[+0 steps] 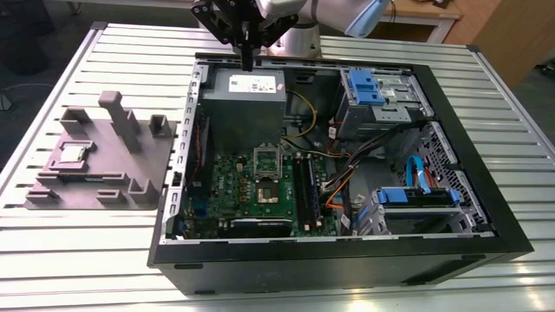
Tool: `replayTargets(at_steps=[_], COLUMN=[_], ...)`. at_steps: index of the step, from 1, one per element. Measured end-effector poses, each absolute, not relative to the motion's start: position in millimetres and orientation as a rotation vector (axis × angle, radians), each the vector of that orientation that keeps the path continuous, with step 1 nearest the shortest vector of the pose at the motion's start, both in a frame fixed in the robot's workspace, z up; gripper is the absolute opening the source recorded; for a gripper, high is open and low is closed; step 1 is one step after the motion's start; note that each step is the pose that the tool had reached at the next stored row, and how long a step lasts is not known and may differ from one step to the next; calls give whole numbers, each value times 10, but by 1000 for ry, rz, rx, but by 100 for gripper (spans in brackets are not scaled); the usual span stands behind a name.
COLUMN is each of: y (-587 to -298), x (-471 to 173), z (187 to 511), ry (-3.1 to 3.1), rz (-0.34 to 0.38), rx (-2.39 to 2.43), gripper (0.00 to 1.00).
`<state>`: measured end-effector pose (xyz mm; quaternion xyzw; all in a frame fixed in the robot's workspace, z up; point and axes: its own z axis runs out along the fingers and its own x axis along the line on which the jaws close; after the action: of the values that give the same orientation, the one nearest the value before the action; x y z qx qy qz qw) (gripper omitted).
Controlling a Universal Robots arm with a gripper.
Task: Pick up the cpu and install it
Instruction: 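Reach for the cpu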
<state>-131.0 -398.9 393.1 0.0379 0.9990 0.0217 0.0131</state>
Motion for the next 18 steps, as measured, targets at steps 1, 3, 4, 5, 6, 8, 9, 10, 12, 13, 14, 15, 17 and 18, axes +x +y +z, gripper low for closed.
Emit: replayTargets(at_steps=[1,3,4,5,6,8,9,10,12,13,14,15,17,18], y=[-3989,-3989,-3989,-3989,-3989,-3989,-3989,-3989,-3989,-3989,-3989,-3989,-3989,-3989], x=[-1313,-1318,-1320,-1375,-1447,-1448,-1451,-1451,-1473,-1474,-1475,-1477,-1485,-1489], z=[3931,3931,3931,3931,3931,3931,3931,3931,3931,3931,3931,3932,3931,3931], ry=[3112,3112,3112,3113,3112,3112,3112,3112,3112,3113,3112,3113,3112,3112], rz=[68,68,68,68,68,68,68,68,68,68,68,68,68,68], rx=[118,118,118,118,118,118,118,118,118,118,118,118,118,118], gripper=[10,10,10,10,10,10,10,10,10,10,10,10,10,10])
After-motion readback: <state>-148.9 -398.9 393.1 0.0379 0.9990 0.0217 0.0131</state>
